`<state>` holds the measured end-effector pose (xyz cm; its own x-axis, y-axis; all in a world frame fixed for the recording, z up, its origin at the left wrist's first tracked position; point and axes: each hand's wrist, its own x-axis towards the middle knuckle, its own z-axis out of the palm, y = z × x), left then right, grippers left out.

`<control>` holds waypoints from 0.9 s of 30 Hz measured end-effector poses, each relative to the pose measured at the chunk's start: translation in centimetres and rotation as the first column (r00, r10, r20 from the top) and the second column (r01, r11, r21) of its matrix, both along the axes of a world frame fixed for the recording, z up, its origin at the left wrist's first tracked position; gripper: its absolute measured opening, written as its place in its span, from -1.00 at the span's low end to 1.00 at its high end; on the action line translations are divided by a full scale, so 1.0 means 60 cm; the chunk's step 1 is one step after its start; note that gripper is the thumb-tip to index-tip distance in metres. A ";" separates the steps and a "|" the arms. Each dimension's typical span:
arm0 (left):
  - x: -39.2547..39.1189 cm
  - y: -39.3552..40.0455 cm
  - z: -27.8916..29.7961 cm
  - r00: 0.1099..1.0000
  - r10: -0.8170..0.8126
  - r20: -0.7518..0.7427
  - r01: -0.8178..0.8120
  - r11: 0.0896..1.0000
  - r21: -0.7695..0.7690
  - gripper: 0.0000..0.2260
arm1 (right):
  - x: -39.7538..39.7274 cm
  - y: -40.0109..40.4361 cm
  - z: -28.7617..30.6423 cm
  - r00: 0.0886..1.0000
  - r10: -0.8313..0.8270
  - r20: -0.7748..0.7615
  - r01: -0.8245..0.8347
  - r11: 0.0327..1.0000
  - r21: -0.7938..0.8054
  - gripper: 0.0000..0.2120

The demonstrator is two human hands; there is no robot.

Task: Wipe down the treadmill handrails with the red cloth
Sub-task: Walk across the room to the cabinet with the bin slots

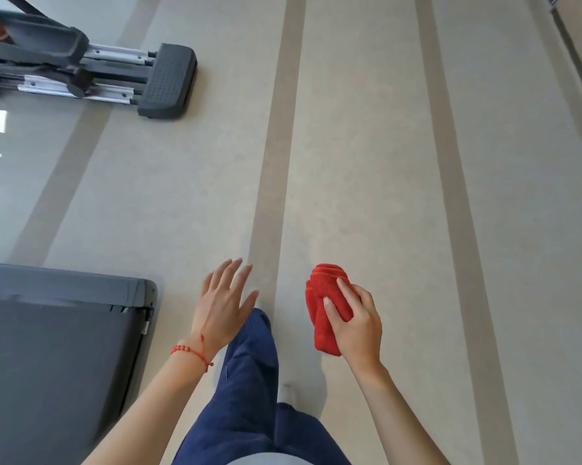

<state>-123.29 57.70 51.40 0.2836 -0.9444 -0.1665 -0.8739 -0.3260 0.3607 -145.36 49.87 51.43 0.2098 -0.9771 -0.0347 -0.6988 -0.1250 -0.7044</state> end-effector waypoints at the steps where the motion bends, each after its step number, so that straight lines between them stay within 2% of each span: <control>1: 0.018 -0.026 -0.001 1.000 0.001 -0.002 -0.001 1.000 -0.009 -0.41 | 0.016 -0.024 -0.001 1.000 -0.005 -0.002 0.005 1.000 -0.001 -0.62; 12: 0.228 -0.295 0.034 0.999 -0.009 0.034 0.011 0.999 -0.046 -0.40 | 0.215 -0.296 0.033 0.997 -0.061 0.056 0.061 0.998 -0.009 -0.61; 27: 0.359 -0.690 0.032 0.999 0.019 0.046 -0.018 0.999 -0.031 -0.35 | 0.342 -0.710 0.031 0.997 -0.042 0.061 0.044 0.999 -0.025 -0.63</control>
